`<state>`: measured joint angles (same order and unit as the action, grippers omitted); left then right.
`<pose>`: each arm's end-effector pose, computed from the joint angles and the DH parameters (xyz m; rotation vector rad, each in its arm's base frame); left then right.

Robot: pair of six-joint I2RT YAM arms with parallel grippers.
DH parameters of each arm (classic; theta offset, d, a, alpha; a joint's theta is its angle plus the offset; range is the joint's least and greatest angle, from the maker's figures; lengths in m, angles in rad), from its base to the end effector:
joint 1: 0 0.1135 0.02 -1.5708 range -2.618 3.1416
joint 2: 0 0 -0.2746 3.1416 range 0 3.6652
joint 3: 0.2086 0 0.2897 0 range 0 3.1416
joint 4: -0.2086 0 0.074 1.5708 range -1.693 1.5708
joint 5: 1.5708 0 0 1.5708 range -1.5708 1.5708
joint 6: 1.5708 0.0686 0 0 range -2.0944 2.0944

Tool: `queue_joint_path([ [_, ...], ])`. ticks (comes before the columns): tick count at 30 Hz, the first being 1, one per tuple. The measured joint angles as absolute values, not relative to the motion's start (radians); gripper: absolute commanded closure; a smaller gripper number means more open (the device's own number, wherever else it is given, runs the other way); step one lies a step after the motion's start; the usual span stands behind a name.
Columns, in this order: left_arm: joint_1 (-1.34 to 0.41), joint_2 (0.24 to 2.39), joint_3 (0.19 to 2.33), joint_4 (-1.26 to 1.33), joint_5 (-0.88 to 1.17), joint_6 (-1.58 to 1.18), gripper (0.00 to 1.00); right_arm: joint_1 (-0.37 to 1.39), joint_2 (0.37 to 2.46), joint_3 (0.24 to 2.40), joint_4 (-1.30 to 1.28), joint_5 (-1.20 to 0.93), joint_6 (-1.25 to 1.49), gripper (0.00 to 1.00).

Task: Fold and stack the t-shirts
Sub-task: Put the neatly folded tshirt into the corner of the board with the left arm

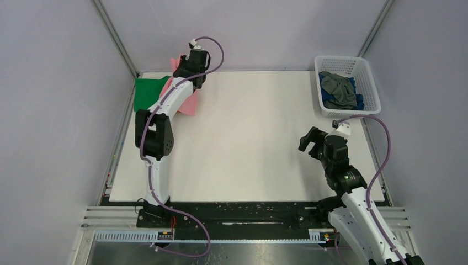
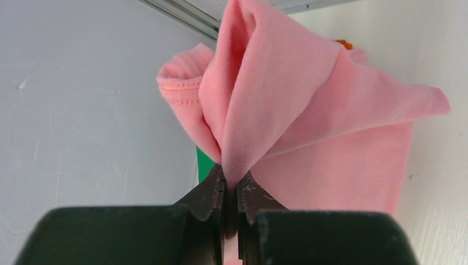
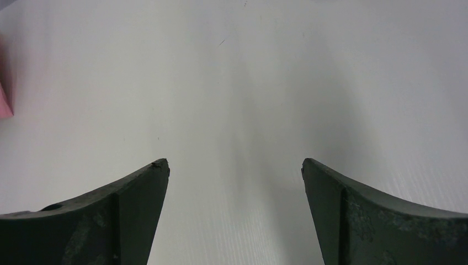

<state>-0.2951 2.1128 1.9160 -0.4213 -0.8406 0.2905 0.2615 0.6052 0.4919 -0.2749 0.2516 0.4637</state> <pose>0.5401 -0.1108 0.2828 0.1380 2.0829 0.9067 0.2097 0.0385 0.2441 0.3609 1.9197 0.2334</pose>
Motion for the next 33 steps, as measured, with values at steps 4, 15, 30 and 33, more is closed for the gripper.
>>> queue_joint_path([
  [4,-0.287,2.113,1.965,-0.456,-0.82,0.278,1.0,0.262,0.608,0.492,-0.271,0.252,0.464,0.02],
  [15,-0.241,2.11,2.032,-0.542,-0.767,0.182,1.0,0.262,0.605,0.478,-0.249,0.252,0.464,0.02],
  [30,-0.118,2.136,2.024,-0.495,-0.72,0.175,1.0,0.262,0.632,0.477,-0.234,0.254,0.46,0.02],
  [33,-0.101,2.18,2.035,-0.47,-0.723,0.181,1.0,0.262,0.634,0.477,-0.234,0.261,0.456,0.01],
])
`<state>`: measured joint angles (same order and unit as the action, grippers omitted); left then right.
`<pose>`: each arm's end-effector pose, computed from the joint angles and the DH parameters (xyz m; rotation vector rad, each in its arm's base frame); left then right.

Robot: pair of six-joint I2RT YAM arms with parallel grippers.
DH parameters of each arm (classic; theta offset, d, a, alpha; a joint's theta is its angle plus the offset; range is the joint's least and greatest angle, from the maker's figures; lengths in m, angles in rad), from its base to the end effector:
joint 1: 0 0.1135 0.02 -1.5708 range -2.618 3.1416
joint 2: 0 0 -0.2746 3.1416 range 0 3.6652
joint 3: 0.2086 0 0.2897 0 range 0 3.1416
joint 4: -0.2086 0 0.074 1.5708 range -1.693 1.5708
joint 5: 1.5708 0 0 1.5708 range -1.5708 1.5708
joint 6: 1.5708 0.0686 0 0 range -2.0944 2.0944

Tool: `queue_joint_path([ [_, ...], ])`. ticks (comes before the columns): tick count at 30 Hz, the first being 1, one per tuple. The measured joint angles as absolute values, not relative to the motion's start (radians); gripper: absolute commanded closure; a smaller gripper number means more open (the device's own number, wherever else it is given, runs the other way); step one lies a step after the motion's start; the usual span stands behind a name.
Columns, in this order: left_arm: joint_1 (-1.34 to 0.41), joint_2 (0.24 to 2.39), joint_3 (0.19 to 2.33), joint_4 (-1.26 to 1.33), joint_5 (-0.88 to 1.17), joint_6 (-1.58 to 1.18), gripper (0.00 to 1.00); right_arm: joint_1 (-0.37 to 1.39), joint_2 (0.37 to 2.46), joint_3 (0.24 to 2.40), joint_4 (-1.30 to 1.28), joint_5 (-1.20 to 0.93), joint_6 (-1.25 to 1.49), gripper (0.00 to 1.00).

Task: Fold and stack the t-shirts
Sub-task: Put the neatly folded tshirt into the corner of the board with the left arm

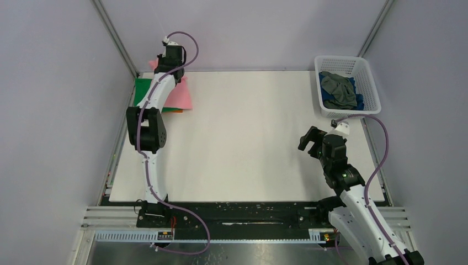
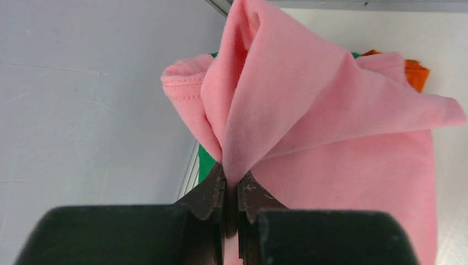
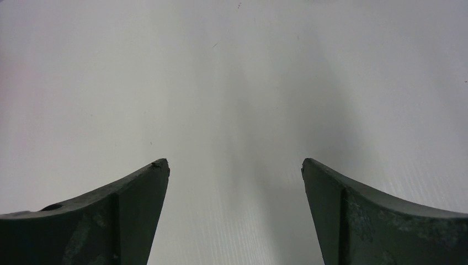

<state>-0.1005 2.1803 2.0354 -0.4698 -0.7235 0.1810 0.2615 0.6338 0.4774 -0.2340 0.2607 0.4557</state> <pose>0.5705 -0.0119 0.2848 -0.1122 2.1208 0.8314 0.2149 0.0392 0.2379 0.3588 1.9204 0.2186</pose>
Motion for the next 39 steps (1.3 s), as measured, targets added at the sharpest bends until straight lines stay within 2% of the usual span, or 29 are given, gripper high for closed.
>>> queue_joint_path([
  [9,-0.023,2.281,2.036,-0.406,-0.733,0.213,1.0,0.262,0.64,0.477,-0.234,0.293,0.445,0.02],
  [26,0.075,2.378,2.077,-0.371,-0.717,0.217,0.9,0.262,0.685,0.477,-0.236,0.321,0.425,0.02],
  [32,0.093,2.409,2.135,-0.349,-0.718,0.218,0.7,0.262,0.684,0.478,-0.252,0.332,0.414,0.02],
  [33,0.094,2.413,2.138,-0.34,-0.72,0.222,0.64,0.262,0.684,0.478,-0.257,0.332,0.414,0.02],
  [34,0.095,2.418,2.143,-0.326,-0.73,0.225,0.51,0.262,0.684,0.479,-0.261,0.333,0.413,0.02],
  [35,0.096,2.423,2.148,-0.31,-0.739,0.23,0.3,0.262,0.684,0.479,-0.262,0.333,0.411,0.02],
  [36,0.097,2.429,2.153,-0.294,-0.751,0.236,0.03,0.262,0.684,0.48,-0.262,0.333,0.411,0.02],
  [39,0.097,2.444,2.169,-0.263,-0.789,0.233,0.01,0.262,0.684,0.485,-0.273,0.332,0.408,0.02],
])
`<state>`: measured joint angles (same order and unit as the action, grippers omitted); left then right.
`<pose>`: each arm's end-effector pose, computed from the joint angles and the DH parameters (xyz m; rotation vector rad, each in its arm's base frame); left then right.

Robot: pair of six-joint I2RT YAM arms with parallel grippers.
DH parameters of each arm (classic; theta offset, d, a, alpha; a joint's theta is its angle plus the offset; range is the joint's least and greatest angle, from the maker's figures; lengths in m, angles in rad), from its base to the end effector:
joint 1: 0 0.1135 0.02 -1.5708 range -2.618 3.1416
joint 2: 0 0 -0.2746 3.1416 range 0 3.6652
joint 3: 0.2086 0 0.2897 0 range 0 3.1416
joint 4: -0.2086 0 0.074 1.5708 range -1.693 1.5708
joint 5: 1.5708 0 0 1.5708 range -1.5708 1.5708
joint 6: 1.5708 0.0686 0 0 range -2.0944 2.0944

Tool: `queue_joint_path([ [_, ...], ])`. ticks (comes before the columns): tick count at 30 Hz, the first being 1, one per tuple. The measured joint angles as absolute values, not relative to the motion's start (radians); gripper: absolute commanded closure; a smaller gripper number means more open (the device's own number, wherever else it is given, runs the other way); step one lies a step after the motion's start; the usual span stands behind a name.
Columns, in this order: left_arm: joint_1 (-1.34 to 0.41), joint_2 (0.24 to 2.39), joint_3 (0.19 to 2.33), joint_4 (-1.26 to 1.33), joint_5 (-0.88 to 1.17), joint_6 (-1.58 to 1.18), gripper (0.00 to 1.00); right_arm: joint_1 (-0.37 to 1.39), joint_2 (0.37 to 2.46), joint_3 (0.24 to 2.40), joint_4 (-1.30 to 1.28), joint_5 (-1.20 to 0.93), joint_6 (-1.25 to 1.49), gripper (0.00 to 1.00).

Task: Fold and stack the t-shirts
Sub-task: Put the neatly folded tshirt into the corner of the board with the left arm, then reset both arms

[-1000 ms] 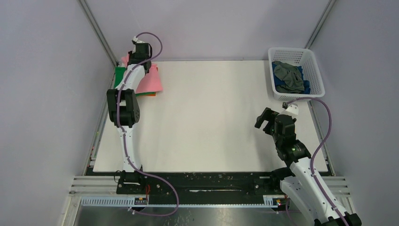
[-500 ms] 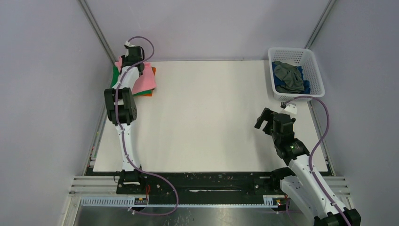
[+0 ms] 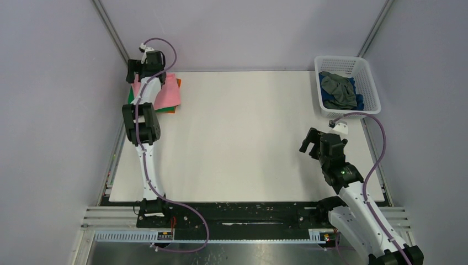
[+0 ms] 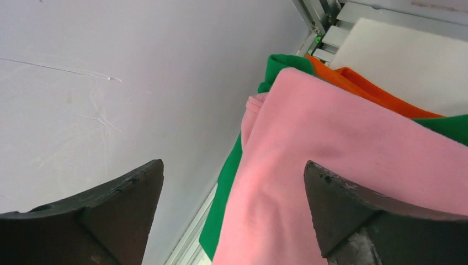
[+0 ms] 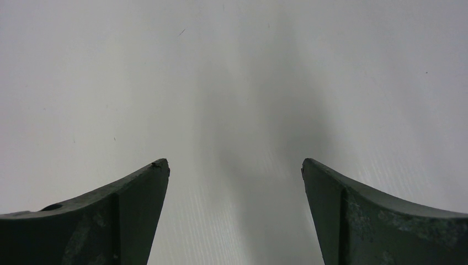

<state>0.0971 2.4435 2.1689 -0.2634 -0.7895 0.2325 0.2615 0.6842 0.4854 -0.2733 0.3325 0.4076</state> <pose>0.6168 0.1090 0.2082 -0.3427 2.0636 1.0262 0.2188 0.0354 0.2268 0.3519 1.9852 0.0853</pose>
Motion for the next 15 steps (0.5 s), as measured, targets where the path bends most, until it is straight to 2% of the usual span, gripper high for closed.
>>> queue_joint_path([
  [8,0.072,2.424,2.146,-0.307,-0.783,0.121,0.01,0.262,0.632,0.489,-0.309,0.33,0.408,0.02],
  [15,-0.082,2.234,2.021,-0.376,-0.743,-0.02,0.01,0.262,0.564,0.489,-0.32,0.32,0.415,0.02],
])
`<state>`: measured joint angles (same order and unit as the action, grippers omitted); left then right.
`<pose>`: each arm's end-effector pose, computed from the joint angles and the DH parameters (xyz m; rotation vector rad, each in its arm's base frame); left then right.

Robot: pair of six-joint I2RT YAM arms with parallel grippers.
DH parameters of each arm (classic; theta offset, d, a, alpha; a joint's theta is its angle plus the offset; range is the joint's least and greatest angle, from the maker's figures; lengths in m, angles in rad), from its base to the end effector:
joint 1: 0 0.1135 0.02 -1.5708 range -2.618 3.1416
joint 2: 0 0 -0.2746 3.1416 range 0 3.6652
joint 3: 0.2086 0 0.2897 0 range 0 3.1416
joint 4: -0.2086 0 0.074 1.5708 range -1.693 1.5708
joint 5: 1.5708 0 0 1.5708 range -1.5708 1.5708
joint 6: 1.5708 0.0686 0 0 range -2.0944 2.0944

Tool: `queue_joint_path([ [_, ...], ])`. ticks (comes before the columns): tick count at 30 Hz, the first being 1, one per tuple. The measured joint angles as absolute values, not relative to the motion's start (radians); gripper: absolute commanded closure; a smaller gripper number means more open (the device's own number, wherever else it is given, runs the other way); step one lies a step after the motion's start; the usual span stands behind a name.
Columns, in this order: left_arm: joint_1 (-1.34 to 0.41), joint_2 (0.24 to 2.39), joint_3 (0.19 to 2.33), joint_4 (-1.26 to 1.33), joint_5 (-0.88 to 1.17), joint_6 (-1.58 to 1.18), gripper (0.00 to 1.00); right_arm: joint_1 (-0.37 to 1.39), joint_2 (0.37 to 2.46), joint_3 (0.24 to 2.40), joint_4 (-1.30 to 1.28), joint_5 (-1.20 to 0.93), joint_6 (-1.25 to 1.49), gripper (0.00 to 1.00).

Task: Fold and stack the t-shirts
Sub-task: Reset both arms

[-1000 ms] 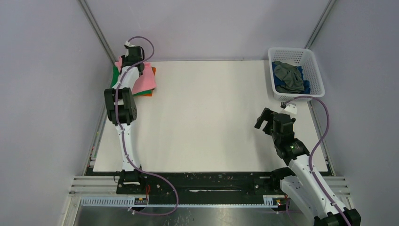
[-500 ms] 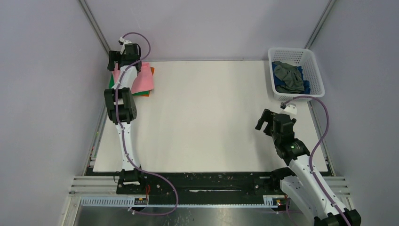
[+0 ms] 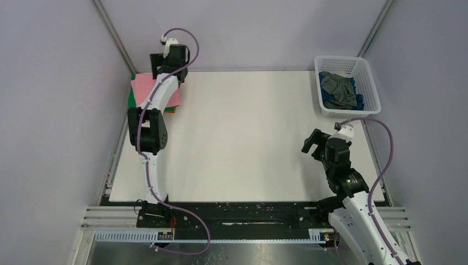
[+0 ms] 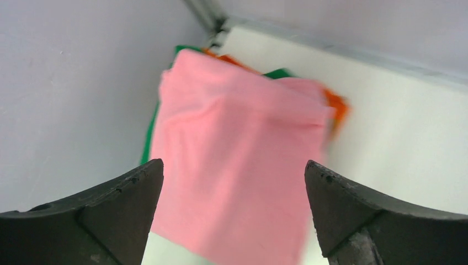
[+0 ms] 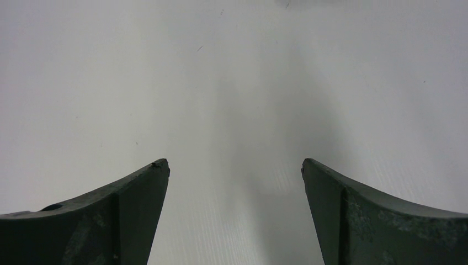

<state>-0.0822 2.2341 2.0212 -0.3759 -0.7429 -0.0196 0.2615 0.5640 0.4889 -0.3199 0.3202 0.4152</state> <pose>0.5842 -0.0016 0.2595 -0.3585 2.0394 0.7335 0.2021 0.0317 0.2453 0.3564 1.9141 0.1334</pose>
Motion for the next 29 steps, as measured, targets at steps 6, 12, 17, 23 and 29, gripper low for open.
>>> queue_joint_path([
  [6,-0.225,1.953,1.892,-0.428,-0.595,-0.24,0.01,0.262,0.527,0.486,-0.326,0.292,0.456,0.02],
  [12,-0.258,1.475,1.339,-0.325,-0.369,-0.496,0.01,0.262,0.463,0.433,-0.348,0.274,0.491,0.02],
  [17,-0.429,1.122,0.847,-0.279,-0.319,-0.569,0.01,0.262,0.432,0.407,-0.375,0.315,0.504,0.02],
  [23,-0.451,0.722,0.496,-0.36,-0.369,-0.611,0.01,0.262,0.423,0.372,-0.369,0.378,0.522,0.02],
  [29,-0.451,0.569,0.48,-0.388,-0.411,-0.611,0.01,0.262,0.411,0.35,-0.364,0.407,0.53,0.02],
])
